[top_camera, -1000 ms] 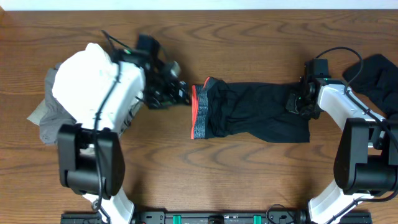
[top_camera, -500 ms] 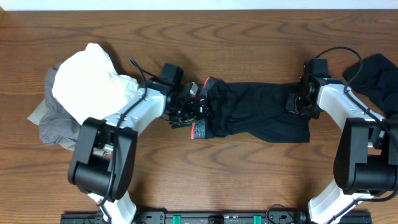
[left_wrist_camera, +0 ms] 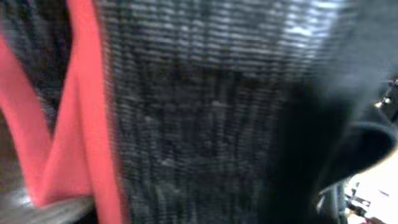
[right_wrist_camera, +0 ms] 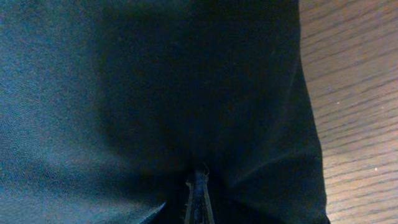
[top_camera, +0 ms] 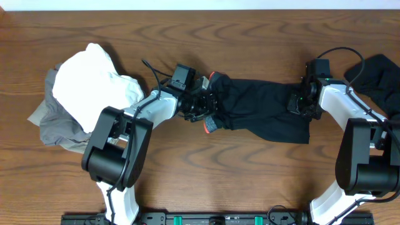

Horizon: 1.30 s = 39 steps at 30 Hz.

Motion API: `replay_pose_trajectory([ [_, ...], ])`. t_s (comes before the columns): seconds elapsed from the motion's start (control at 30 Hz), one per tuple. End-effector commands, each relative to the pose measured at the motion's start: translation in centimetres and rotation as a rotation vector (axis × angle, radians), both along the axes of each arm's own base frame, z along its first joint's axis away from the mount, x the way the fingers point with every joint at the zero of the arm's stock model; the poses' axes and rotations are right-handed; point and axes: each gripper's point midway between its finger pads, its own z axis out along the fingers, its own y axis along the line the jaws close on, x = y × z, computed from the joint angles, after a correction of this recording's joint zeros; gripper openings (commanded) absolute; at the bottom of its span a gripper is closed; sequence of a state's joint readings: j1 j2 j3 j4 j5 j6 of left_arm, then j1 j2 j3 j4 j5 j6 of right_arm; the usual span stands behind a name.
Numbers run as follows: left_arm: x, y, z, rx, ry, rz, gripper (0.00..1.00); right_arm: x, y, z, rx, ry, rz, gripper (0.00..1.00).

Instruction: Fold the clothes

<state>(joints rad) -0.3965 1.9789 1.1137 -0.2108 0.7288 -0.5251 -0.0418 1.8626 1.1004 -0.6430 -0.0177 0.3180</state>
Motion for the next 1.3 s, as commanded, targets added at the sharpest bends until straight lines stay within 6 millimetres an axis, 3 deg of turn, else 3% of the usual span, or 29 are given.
replay_pose_trajectory([
  [0.0, -0.5, 0.6, -2.0, 0.050, 0.028, 0.007, 0.28, -2.6, 0.1, -3.0, 0.002, 0.119, 0.011, 0.07],
  [0.07, -0.3, 0.9, -1.8, 0.051, 0.018, 0.005, 0.10, -2.7, 0.1, -3.0, 0.002, 0.123, 0.012, 0.07],
  [0.1, -0.1, 1.2, -1.6, 0.053, 0.018, 0.009, 0.06, -2.7, 0.1, -3.0, 0.002, 0.123, 0.012, 0.06],
  [0.27, 0.8, 4.8, 0.9, 0.138, -0.027, 0.034, 0.06, -3.0, 0.1, -3.0, 0.001, 0.133, 0.020, 0.06],
  [0.37, 1.1, 8.2, 3.8, 0.244, -0.079, 0.028, 0.06, -3.2, 0.1, -2.8, 0.002, 0.138, 0.020, 0.05],
  [0.47, 1.3, 10.9, 7.9, 0.325, -0.154, -0.004, 0.06, -2.9, 0.1, -2.4, 0.001, 0.121, 0.019, 0.04],
  [0.6, 1.3, 12.2, 12.0, 0.411, -0.241, -0.041, 0.06, -1.9, 1.7, -0.8, 0.086, 0.054, 0.104, 0.06],
  [0.73, 1.0, 11.2, 14.4, 0.464, -0.296, -0.108, 0.06, -0.9, 5.7, 2.6, 0.286, -0.079, 0.300, 0.14],
  [0.8, 0.8, 10.4, 14.4, 0.488, -0.314, -0.135, 0.06, -0.7, 6.7, 4.5, 0.332, -0.134, 0.336, 0.26],
  [0.97, -0.3, 7.6, 14.1, 0.509, -0.348, -0.217, 0.06, -0.2, 5.4, 7.7, 0.280, -0.210, 0.248, 0.43],
  [1.13, -1.2, 5.0, 13.8, 0.507, -0.379, -0.286, 0.06, -0.1, 5.1, 9.0, 0.272, -0.247, 0.245, 0.45],
  [1.27, -1.9, 2.9, 12.0, 0.508, -0.365, -0.350, 0.06, -0.3, 5.1, 8.9, 0.276, -0.235, 0.239, 0.45],
])
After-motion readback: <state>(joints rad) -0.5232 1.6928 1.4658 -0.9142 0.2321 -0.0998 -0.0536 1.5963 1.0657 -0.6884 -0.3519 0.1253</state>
